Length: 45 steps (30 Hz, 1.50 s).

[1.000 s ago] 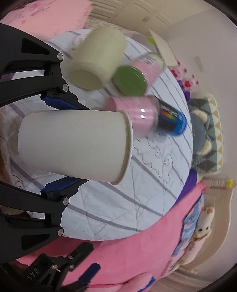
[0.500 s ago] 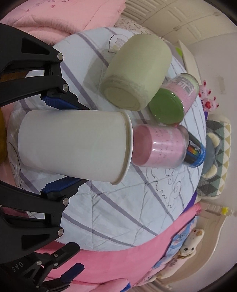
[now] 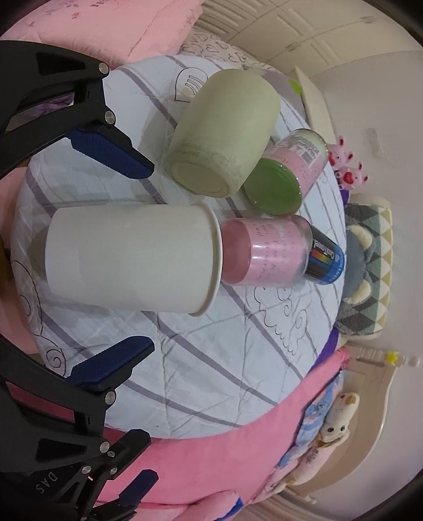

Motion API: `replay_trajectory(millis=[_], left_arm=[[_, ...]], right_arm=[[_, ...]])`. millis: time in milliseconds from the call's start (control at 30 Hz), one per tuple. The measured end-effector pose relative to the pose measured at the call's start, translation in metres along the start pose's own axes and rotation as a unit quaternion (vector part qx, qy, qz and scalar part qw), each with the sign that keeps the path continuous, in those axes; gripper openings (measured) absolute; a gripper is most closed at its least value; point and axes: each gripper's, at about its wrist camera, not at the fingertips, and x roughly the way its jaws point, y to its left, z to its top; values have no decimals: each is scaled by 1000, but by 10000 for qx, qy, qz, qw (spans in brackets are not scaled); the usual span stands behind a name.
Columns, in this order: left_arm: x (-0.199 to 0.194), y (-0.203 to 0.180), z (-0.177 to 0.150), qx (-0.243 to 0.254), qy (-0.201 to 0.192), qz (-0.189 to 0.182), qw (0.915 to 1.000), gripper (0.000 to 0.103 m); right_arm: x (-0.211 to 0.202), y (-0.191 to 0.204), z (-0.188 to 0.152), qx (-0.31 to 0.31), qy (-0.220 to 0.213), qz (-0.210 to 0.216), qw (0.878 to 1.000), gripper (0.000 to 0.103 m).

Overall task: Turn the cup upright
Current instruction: 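Lift the white paper cup with the right tool and pull it back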

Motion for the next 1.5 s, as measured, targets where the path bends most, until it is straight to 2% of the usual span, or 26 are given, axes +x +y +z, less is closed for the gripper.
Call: replay_trajectory(millis=[467, 600, 933, 1500], left_arm=[[-29, 8, -20, 161, -144, -172, 9996, 99], [-39, 18, -28, 253, -175, -102, 9995, 99], [-52, 59, -38, 301, -282, 112, 9991, 99], [-40, 133, -18, 110, -451, 339, 9983, 99]], right_arm=[[-23, 10, -9, -1, -171, -104, 9998, 83], [-29, 18, -12, -13, -213, -63, 9998, 83], [-34, 53, -16, -176, -182, 84, 9996, 83], [-8, 110, 6, -145, 259, 704, 9971, 83]])
